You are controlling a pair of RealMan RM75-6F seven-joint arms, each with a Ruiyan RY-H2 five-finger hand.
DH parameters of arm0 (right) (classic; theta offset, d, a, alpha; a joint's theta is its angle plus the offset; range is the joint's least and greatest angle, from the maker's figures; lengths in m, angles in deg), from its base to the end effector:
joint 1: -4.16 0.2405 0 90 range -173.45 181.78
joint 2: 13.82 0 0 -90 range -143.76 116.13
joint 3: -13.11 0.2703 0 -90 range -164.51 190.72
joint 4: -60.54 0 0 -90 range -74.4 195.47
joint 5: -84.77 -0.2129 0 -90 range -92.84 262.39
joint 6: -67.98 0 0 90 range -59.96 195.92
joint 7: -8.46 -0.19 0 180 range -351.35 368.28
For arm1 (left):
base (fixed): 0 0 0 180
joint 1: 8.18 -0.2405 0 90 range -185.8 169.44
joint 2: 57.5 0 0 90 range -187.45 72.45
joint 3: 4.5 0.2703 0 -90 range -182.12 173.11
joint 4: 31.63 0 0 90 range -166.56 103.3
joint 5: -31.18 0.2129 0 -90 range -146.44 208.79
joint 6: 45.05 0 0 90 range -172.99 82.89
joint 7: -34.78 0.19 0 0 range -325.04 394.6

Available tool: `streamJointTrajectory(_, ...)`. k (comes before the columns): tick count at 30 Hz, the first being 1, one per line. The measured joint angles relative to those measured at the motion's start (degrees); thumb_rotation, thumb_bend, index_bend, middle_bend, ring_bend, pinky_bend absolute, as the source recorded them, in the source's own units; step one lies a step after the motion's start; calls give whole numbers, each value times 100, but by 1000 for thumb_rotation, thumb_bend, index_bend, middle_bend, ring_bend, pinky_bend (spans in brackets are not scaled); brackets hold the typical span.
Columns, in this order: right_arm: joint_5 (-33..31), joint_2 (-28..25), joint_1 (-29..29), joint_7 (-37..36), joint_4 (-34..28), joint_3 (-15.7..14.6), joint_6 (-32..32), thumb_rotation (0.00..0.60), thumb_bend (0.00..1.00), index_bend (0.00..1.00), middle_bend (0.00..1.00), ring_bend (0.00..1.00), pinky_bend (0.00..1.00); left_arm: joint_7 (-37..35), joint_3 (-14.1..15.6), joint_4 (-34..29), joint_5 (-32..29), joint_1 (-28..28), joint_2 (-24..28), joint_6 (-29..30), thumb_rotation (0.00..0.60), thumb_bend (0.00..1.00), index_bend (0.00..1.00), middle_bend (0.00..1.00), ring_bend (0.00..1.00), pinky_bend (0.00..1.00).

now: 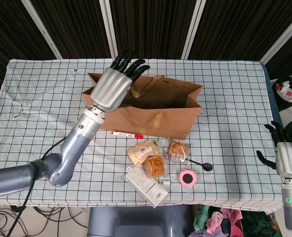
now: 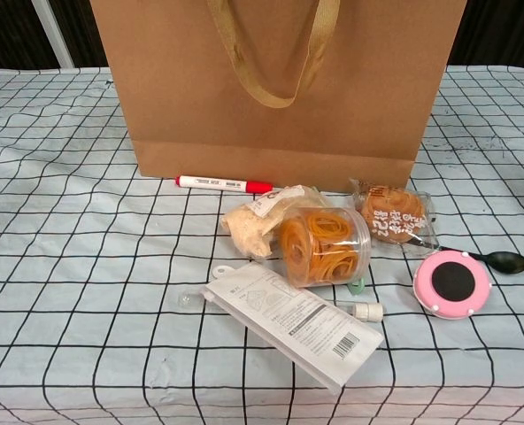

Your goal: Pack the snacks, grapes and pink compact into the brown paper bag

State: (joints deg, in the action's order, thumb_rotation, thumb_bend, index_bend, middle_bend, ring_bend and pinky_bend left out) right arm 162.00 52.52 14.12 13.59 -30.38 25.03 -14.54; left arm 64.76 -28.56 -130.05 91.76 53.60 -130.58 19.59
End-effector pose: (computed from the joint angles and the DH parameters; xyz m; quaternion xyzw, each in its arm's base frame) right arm -0.3155 -0.2879 0.1854 0.5496 -0.3504 0.4076 0.6395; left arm 0.0591 0.4404 0.1241 -0.6944 -0.1514 -0.5445 0.4454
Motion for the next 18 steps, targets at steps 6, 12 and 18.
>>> streamJointTrajectory(6,-14,-55,94,249,-214,-55,172,600,201,171,113,199,229,-318,659,-1097,1036,-1279,888,837,600,96,172,166,15,108)
streamJointTrajectory(12,37,-48,71,393,-324,-118,80,600,201,172,113,199,229,-1597,1703,-1192,2396,-2308,1442,1198,600,96,181,166,14,108)
streamJointTrajectory(18,8,-61,22,438,-362,-112,-24,600,201,172,113,199,229,-2824,2643,-204,3175,-2699,1237,1025,600,96,177,167,16,109)
